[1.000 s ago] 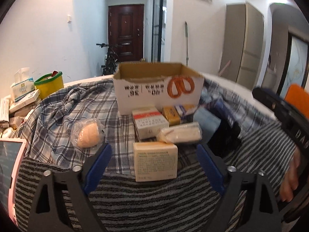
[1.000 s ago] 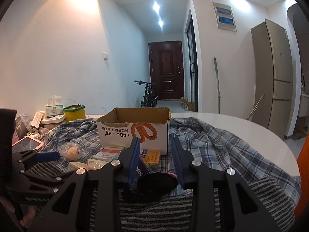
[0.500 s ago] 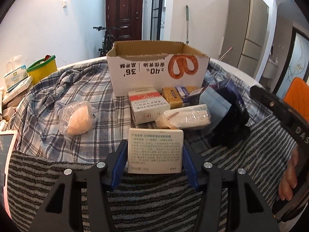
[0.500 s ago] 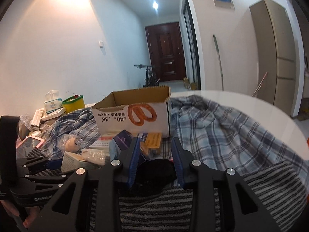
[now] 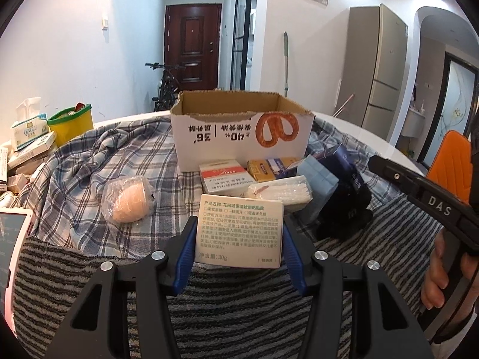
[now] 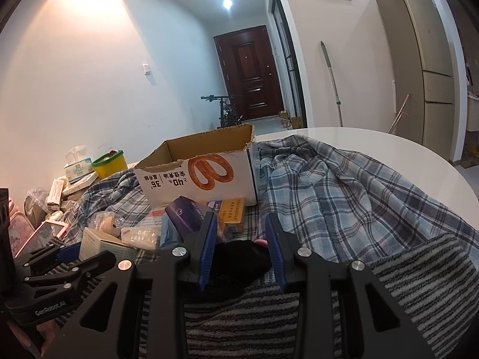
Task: Organize objects
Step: 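Lift the cream box with the left tool while the right tool reaches toward the purple box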
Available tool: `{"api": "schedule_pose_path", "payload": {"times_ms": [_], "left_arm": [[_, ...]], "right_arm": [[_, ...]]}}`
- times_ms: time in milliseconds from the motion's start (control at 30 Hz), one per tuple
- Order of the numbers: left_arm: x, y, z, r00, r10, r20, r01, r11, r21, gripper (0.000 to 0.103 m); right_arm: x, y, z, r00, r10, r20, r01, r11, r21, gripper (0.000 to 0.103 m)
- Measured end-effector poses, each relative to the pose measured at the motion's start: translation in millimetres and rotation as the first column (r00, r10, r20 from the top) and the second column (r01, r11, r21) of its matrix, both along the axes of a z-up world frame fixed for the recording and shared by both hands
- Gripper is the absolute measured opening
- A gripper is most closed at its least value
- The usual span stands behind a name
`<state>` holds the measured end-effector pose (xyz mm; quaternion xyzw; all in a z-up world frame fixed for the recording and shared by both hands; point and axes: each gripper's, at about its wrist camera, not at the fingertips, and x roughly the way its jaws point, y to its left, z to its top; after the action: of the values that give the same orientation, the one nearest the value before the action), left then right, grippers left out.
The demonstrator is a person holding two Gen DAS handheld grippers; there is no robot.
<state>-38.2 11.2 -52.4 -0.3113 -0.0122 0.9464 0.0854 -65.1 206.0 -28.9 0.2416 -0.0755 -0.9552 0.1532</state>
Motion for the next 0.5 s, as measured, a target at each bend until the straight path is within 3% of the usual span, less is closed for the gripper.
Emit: {"api": "schedule_pose_path", "payload": {"times_ms": [367, 500], "left_arm": [[18, -2, 10, 0.994, 0.025, -0.104, -0.025, 1.0, 0.004, 0.055], [23, -4, 12, 0.991, 0.026, -0.13, -0.025, 1.0, 0.011, 0.055]], "right_arm": [[2, 10, 1, 1.0, -0.021, -0.006, 0.021, 0.998, -0.057, 0.034], [1, 10, 1, 1.0, -0.024, -0.004, 0.024, 0.998, -0.052, 0.048]]}}
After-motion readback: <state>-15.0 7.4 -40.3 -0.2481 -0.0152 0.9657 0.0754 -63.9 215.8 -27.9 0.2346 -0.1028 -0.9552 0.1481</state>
